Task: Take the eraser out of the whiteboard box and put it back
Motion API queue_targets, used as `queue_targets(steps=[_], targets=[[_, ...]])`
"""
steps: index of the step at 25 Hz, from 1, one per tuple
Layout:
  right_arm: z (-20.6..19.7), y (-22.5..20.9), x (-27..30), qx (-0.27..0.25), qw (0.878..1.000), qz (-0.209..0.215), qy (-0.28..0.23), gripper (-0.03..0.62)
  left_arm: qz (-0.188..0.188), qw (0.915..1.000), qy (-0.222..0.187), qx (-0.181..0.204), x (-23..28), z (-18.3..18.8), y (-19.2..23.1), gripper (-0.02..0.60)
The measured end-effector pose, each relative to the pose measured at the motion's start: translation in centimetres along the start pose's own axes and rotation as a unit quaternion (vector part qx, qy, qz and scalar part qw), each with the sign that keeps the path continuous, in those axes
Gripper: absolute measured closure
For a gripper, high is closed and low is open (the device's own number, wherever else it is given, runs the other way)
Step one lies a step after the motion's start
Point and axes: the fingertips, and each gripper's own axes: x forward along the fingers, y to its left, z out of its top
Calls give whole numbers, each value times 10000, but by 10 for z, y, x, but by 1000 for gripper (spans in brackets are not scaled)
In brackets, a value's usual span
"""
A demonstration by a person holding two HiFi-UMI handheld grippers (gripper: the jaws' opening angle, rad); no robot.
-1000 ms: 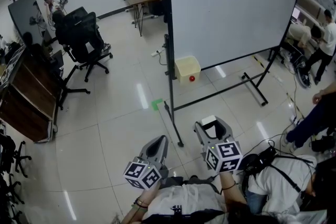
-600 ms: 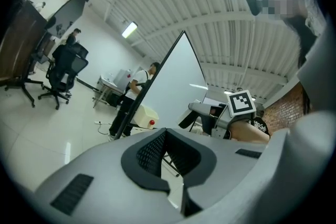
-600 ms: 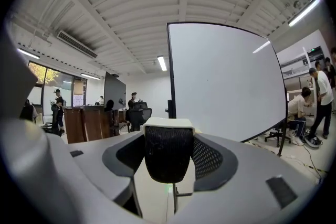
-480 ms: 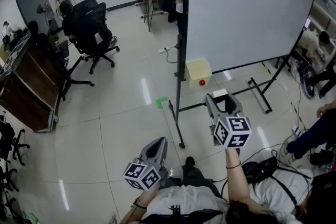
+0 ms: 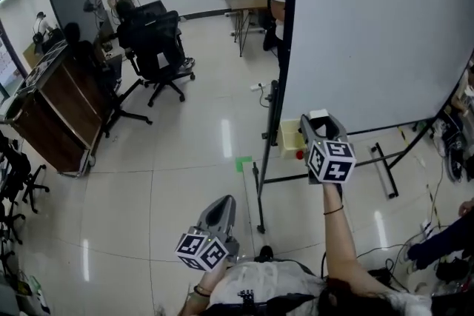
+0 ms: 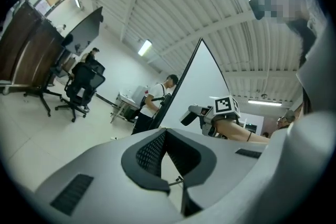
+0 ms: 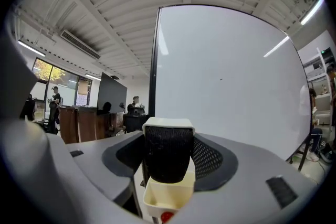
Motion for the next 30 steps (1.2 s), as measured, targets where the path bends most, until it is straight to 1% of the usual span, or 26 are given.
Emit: queue_targets(steps=[3, 6, 8, 11, 16, 19, 21, 22, 23, 24, 27, 30], targets=[[-20, -11, 40, -47, 9996, 18, 282, 315, 273, 9996, -23, -24, 8, -2, 10, 595], [-49, -14, 65, -28, 9981, 78, 612, 315, 578, 9982, -142, -31, 12, 3, 22, 595], [-68, -12, 75, -158, 9964, 103, 827, 315, 747, 9970, -224, -20, 13, 8, 29, 595], [-94, -11, 87, -458, 9923, 75, 1149, 315, 893, 9957, -255, -20, 15, 9, 34, 595], [-117, -4, 95, -819, 9842, 18, 1570, 313, 958, 9952, -196, -8, 18, 6, 35, 595], [-123, -5, 95, -774, 9838, -5, 1618, 300, 962, 9952, -176, -1, 19, 6, 34, 595], [-123, -3, 98, -749, 9836, 63, 1637, 294, 941, 9954, -150, 14, 20, 6, 34, 595], [-123, -2, 99, -743, 9836, 90, 1643, 279, 924, 9956, -137, 10, 20, 5, 34, 595], [-123, -2, 99, -728, 9837, 93, 1642, 239, 902, 9958, -128, 0, 21, 5, 34, 595], [-123, -3, 98, -701, 9840, 82, 1635, 229, 875, 9961, -123, -13, 21, 4, 33, 595], [-121, -3, 91, -608, 9852, 76, 1599, 230, 805, 9967, -130, -25, 19, 6, 32, 595], [-113, -2, 80, -689, 9876, 66, 1410, 279, 779, 9969, -143, -35, 13, 9, 35, 595]])
